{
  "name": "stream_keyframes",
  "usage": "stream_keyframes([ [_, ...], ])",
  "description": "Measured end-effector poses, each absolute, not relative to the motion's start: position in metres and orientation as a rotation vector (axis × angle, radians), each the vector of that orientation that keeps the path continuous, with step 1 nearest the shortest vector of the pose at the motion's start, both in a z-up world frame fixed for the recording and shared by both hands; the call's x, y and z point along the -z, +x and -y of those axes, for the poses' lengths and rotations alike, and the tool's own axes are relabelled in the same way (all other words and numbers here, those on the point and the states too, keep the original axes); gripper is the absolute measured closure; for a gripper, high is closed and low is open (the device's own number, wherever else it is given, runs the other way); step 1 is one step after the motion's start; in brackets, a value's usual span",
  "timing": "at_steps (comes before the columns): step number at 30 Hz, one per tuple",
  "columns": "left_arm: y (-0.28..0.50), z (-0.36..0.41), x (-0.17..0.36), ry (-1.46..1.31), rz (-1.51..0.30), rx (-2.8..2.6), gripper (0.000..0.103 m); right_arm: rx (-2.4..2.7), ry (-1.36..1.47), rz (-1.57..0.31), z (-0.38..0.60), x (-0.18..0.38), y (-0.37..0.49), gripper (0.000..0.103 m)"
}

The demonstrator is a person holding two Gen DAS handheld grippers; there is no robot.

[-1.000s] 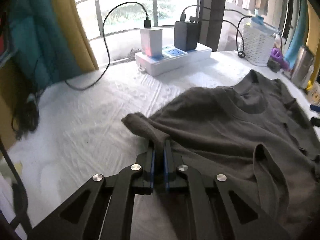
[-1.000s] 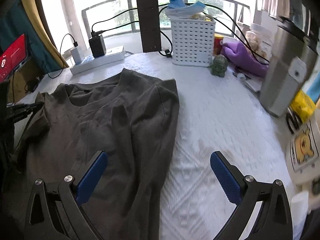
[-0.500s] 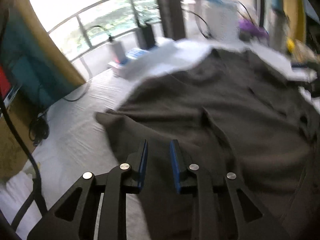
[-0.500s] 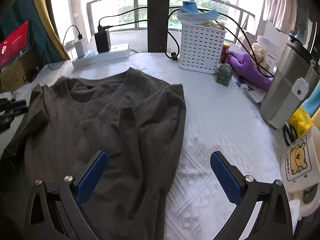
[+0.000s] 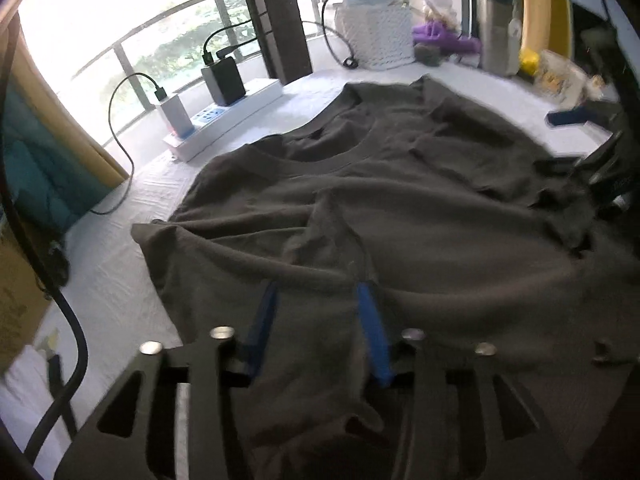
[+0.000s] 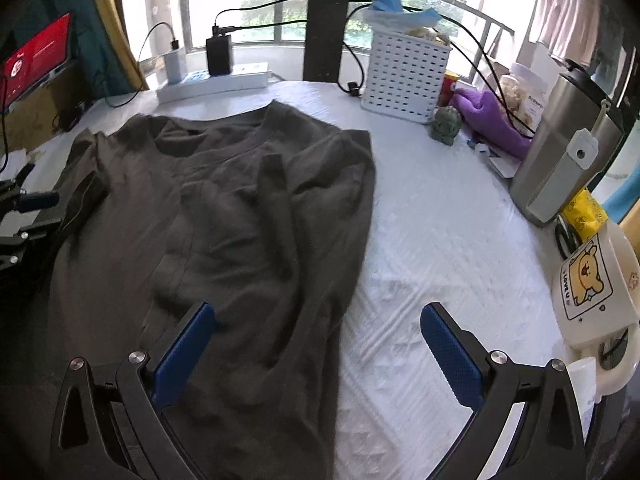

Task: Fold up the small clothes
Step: 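Close both grippers on the sweatshirt hem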

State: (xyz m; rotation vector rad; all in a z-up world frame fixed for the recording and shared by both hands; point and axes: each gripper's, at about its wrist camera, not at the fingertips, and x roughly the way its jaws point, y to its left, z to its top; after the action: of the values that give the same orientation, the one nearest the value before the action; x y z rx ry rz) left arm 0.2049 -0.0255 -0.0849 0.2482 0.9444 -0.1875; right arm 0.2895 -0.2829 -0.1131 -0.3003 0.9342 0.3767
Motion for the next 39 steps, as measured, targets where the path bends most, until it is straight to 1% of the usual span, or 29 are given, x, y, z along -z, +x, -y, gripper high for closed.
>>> stream_keyframes([
  [2, 0.199, 0.024, 0.079, 0.237, -0.925, 0.178, 0.046, -0.368, -0.31, -0.926, 0.283, 0.112, 0.286, 0.0],
  [7, 0.186, 0.014, 0.078, 0.208, -0.931, 0.138, 0.046, -0.335, -0.315, -0.947, 0.288, 0.117, 0.284, 0.0],
  [11, 0.173, 0.005, 0.079, 0.177, -0.942, 0.127, 0.046, -0.38, -0.359, -0.953, 0.274, 0.123, 0.271, 0.0],
  [17, 0.144, -0.019, 0.068, 0.087, -0.923, 0.095, 0.046, -0.383, -0.34, -0.88, 0.272, 0.098, 0.247, 0.0],
  [25, 0.101, -0.045, 0.058, 0.004, -0.882, 0.051, 0.045, -0.417, -0.312, -0.844, 0.268, 0.081, 0.191, 0.0],
  [32, 0.064, -0.056, 0.055, -0.034, -0.857, 0.04, 0.044, -0.419, -0.309, -0.834, 0.253, 0.086, 0.139, 0.0],
  [34, 0.052, -0.059, 0.056, -0.045, -0.853, 0.046, 0.042, -0.435, -0.319, -0.841, 0.247, 0.09, 0.126, 0.0],
  [36, 0.041, -0.062, 0.056, -0.06, -0.848, 0.041, 0.029, -0.447, -0.319, -0.847, 0.245, 0.094, 0.118, 0.0],
  [39, 0.028, -0.063, 0.059, -0.052, -0.854, 0.031, 0.029, -0.448, -0.326, -0.864, 0.242, 0.103, 0.107, 0.0],
])
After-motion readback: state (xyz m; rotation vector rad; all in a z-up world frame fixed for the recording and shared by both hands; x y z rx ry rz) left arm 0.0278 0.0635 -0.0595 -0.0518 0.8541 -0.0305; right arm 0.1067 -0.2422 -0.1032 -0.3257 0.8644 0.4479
